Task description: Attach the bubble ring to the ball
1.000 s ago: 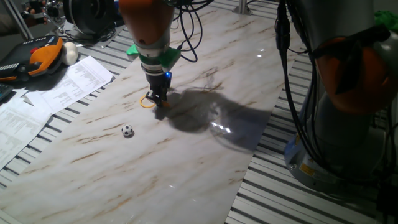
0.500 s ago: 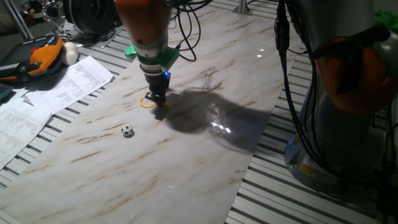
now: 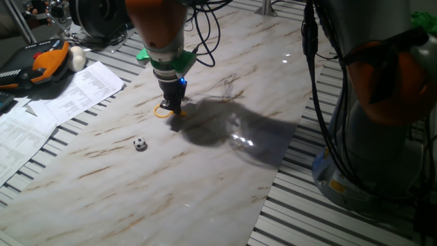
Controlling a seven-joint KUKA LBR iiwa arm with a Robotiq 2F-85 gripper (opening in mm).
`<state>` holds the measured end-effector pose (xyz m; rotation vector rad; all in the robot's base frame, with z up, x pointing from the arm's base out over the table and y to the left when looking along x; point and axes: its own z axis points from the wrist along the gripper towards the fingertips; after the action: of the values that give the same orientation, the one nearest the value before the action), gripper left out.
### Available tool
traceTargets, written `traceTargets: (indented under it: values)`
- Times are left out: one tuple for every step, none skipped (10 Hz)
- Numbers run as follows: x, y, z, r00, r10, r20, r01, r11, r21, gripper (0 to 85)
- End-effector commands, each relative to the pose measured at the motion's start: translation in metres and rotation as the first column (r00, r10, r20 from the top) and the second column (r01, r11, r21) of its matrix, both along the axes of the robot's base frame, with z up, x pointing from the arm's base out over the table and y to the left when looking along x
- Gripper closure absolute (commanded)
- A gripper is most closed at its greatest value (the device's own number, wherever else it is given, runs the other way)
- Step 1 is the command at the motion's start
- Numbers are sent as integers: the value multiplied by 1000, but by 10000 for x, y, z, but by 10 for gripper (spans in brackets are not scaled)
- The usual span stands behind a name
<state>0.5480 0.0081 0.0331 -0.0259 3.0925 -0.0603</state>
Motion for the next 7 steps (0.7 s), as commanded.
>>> traceTargets:
  values:
    - [-2, -1, 26, 1000, -6, -2, 6, 1000, -4, 680]
    - [-2, -2, 29, 1000, -9, 1, 9, 1000, -4, 680]
    - [5, -5, 18, 1000, -7, 6, 7, 1000, -10, 680]
    - [17, -13, 16, 1000, 0, 5, 0, 1000, -15, 510]
    - [30, -26, 12, 1000, 0, 2, 0, 1000, -15, 510]
    - [39, -32, 13, 1000, -4, 4, 4, 1000, -19, 510]
    - [42, -33, -1, 1000, -4, 6, 4, 1000, -18, 510]
